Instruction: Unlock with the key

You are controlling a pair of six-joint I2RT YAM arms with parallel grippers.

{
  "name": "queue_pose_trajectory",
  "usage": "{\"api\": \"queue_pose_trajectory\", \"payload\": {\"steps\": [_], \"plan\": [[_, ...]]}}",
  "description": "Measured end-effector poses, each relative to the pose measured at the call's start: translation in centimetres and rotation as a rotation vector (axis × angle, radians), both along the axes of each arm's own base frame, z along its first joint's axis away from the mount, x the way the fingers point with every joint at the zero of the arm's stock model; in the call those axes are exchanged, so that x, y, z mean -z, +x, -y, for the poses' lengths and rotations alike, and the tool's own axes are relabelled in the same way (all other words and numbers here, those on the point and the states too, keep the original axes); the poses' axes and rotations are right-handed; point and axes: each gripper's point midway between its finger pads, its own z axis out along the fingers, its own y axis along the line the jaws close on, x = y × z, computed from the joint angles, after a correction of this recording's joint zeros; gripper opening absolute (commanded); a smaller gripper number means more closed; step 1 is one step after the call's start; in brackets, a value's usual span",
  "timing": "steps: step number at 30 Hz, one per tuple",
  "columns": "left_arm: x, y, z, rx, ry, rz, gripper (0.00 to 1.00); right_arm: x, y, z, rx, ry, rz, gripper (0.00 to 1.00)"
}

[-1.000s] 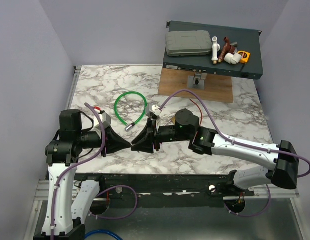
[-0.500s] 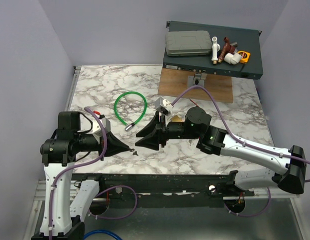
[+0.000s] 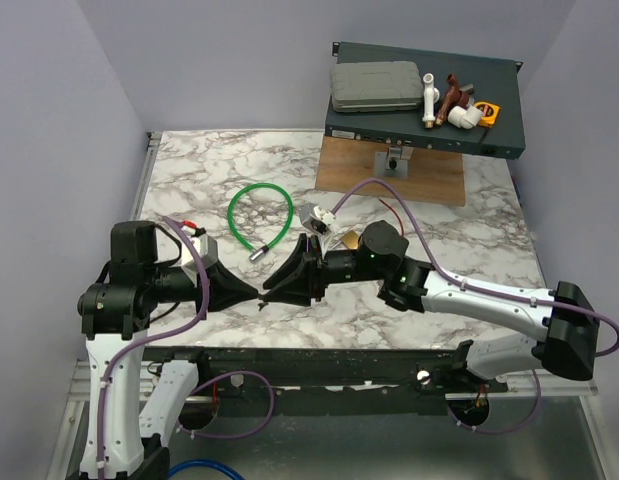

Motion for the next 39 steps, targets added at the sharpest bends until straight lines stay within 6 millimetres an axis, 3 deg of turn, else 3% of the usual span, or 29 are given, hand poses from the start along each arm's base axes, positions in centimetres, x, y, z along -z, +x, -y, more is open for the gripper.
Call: {"api": "queue_pose_trajectory", "payload": {"steps": [6, 14, 36, 37, 39], "plan": [[-0.6, 0.2, 0.1, 0.0, -0.02, 0.009, 0.0, 0.1, -0.4, 0.0, -0.019, 0.019, -0.021, 0.29], [-0.9, 0.3, 0.3, 0.008, -0.048, -0.017, 0.0, 0.0, -0.3, -0.3, -0.028, 0.039, -0.04, 0.01], [-1.2, 0.2, 0.6, 0.03, -0.083, -0.065, 0.0, -0.1, -0.4, 0.6, -0.009, 0.063, -0.036, 0.01], [-1.2, 0.2, 0.6, 0.031, -0.084, -0.067, 0.06, -0.1, -0.4, 0.6, -0.009, 0.062, -0.037, 0.01], [-1.1, 0.2, 0.6, 0.032, -0.086, -0.071, 0.34, 0.0, -0.4, 0.6, -0.01, 0.058, -0.039, 0.01]]}}
